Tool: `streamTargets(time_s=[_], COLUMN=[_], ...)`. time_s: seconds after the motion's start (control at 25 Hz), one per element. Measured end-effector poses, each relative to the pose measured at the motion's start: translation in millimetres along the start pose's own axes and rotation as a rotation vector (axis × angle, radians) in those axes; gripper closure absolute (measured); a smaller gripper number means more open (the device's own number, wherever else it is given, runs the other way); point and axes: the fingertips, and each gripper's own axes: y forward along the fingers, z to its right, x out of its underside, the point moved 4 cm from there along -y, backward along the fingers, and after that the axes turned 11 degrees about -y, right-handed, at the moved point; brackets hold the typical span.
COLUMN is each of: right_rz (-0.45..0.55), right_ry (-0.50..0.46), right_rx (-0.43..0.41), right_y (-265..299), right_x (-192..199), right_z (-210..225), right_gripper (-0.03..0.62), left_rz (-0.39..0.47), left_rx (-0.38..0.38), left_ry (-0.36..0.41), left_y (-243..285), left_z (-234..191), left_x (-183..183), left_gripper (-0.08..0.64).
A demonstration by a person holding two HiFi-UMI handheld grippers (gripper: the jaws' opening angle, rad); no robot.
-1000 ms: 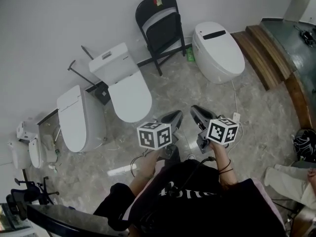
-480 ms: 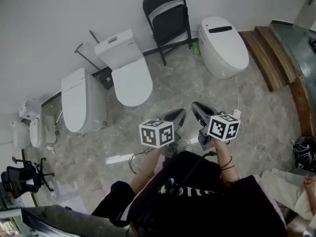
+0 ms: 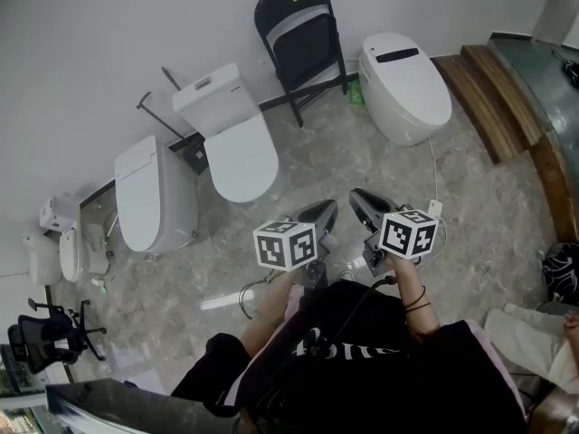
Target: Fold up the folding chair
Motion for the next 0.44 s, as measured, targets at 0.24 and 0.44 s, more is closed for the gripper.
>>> streamTargets(time_s=[0.24,0.44], right_rz=[0.010,0.011], right_ry=[-0.005,-0.013], right_rx=[0.012,0.012], right_y=[2.4,2.7], right_x=[-4.3,-5.2], right_z=[3.5,3.2], right_gripper=[0.548,0.548], left_rz=[0.002,0.004], left_rx=[0.003,-0.003], left_ry=[0.004,0.004], left_y=[1.2,0.6], left_z=[-2.4,-4.2], left_x=[-4.5,-5.7], left_gripper=[0.555,0.555])
